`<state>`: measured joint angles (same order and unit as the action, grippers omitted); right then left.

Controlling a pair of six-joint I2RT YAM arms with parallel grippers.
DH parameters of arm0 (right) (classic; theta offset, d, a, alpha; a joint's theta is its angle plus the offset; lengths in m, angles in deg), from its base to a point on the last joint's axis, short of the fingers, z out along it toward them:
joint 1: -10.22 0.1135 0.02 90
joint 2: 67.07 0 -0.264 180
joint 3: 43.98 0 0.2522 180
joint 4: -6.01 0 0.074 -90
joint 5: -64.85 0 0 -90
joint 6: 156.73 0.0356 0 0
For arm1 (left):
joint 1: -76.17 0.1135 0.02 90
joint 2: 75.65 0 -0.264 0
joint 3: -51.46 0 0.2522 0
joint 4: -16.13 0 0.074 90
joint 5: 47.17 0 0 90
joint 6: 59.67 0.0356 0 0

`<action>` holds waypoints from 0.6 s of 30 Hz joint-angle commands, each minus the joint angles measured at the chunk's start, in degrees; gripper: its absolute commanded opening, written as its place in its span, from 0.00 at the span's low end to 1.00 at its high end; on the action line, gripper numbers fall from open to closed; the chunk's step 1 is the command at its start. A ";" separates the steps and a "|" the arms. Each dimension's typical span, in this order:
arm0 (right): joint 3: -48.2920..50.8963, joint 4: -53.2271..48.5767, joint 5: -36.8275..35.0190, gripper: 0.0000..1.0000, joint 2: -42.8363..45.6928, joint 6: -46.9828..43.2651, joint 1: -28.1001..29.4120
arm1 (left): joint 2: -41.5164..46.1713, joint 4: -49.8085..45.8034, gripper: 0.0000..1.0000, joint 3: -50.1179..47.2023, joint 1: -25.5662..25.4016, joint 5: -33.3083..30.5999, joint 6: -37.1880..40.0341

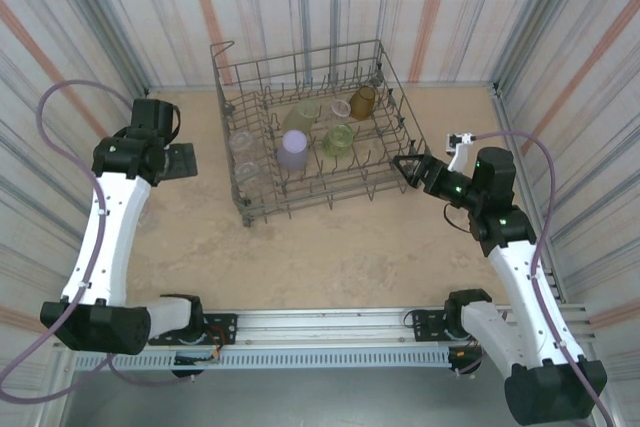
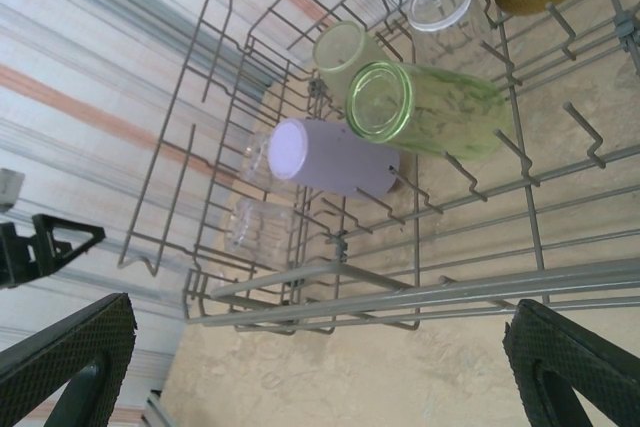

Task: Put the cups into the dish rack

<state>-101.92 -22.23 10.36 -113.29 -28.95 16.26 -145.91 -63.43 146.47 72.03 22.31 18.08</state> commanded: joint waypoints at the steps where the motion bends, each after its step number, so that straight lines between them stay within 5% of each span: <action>1: 1.10 -2.02 -1.41 0.99 2.24 -2.08 0.23 | 1.18 1.21 0.99 -2.95 2.20 2.30 -1.95; 18: 0.88 -5.16 -2.18 0.99 1.04 -7.63 -0.51 | -0.27 9.14 0.97 -13.82 12.30 6.14 0.41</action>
<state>-100.63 -26.14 9.09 -112.04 -34.02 15.95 -146.80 -56.26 134.61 83.44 27.54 17.18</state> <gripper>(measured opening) 0.989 0.969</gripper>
